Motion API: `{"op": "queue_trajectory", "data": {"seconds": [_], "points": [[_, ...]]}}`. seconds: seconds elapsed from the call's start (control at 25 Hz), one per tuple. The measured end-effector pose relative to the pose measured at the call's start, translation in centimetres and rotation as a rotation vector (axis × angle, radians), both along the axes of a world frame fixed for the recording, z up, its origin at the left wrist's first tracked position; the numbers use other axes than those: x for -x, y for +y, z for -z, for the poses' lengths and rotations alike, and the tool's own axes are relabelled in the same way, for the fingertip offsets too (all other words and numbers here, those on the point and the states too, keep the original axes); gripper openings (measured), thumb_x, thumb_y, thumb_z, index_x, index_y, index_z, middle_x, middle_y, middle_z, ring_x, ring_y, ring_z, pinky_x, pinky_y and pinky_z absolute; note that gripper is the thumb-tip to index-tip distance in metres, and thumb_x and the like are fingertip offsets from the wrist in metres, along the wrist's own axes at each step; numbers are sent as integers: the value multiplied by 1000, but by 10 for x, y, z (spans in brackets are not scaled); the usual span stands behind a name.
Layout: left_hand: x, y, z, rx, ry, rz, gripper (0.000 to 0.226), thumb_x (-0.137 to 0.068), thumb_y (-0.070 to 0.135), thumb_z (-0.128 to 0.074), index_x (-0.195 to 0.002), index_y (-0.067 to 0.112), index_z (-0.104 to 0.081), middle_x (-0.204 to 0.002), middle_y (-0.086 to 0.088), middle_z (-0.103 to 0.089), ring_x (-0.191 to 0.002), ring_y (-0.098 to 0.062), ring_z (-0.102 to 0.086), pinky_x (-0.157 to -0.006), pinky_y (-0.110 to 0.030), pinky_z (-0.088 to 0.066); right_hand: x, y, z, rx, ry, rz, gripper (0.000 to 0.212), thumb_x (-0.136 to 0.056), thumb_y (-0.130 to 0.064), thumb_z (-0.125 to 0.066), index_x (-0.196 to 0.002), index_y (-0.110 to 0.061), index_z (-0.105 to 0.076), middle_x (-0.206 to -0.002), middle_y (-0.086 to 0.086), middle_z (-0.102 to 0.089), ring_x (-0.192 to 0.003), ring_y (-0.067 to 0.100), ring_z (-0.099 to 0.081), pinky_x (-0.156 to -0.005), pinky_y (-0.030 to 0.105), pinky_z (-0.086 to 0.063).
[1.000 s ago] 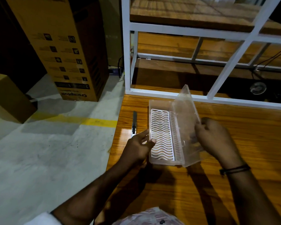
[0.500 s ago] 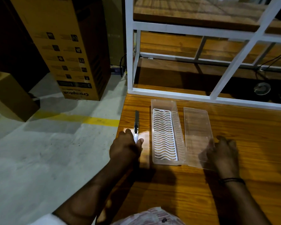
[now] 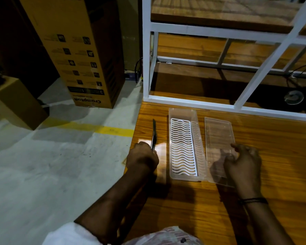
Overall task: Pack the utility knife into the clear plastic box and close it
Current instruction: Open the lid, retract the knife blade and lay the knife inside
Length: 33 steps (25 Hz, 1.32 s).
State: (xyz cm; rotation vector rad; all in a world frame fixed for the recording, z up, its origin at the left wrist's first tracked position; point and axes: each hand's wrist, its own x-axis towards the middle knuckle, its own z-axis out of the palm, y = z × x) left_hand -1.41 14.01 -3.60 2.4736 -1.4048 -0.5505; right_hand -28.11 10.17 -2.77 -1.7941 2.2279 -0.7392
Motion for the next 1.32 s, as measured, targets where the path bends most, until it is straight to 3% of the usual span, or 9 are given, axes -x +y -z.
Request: {"op": "queue_trajectory", "data": {"seconds": [0.24,0.36,0.52,0.6,0.68,0.76,0.88,1.08,1.32], "points": [[-8,-2,-3,13,228,-69,28,-95,40,-66,-94,12,-66,-92,-6,-67,-92,-28,-67,-73,-29,-44,-22,2,-6,37,-115,-81,41,-85,-8,-63,-124,-23,-65,-136,15,-51,-127,39,-51,-95,56,-54],[-13,0,-3,111,455,-113,31,-94,37,-69,-71,18,-59,-76,-5,-70,-76,-25,-69,-73,-35,-55,-35,3,-6,102,-188,-170,36,-84,-5,-64,-116,-22,-69,-131,11,-58,-116,35,-59,-90,50,-56],[-14,2,-11,224,712,-185,31,-96,36,-69,-85,7,-71,-75,-8,-74,-60,-15,-71,-56,-26,-58,-60,8,-14,136,-349,-312,32,-86,1,-65,-106,-22,-73,-107,3,-64,-84,15,-60,-81,31,-51],[-10,2,-16,312,819,-191,33,-96,34,-69,-89,2,-73,-72,-5,-73,-52,-8,-68,-48,-20,-54,-75,6,-15,104,-439,-376,26,-89,-3,-66,-103,-23,-73,-104,0,-67,-85,7,-61,-78,25,-51],[-3,2,-19,404,883,-166,31,-95,34,-70,-83,6,-72,-67,-5,-72,-56,-14,-69,-51,-28,-58,-91,0,-20,28,-602,-391,16,-93,-12,-66,-103,-18,-76,-103,0,-73,-90,10,-66,-81,27,-54],[6,0,-18,460,912,-152,30,-93,38,-72,-84,9,-71,-70,-10,-74,-61,-23,-70,-56,-38,-60,-105,-8,-30,-94,-780,-375,17,-97,-23,-64,-101,-14,-77,-98,5,-77,-85,13,-69,-74,32,-55],[20,-5,-16,497,900,-121,27,-91,39,-74,-92,13,-70,-81,-6,-75,-69,-14,-66,-56,-22,-52,-123,-18,-36,-208,-944,-378,40,-97,-42,-61,-96,-6,-77,-92,20,-76,-75,18,-68,-64,35,-50],[29,-1,-25,523,819,76,22,-90,36,-76,-101,19,-67,-84,4,-72,-71,-4,-68,-61,-12,-50,-128,-33,-28,-143,-933,-366,43,-90,-46,-65,-90,-5,-77,-87,23,-76,-80,41,-72,-79,58,-58],[22,4,-18,370,554,456,103,-72,49,-88,-156,42,-29,-119,10,-69,-100,-5,-63,-79,-16,-48,-109,-45,-12,-125,-995,-361,32,-94,-33,-66,-96,-2,-75,-98,28,-74,-97,48,-70,-90,59,-55]]}}
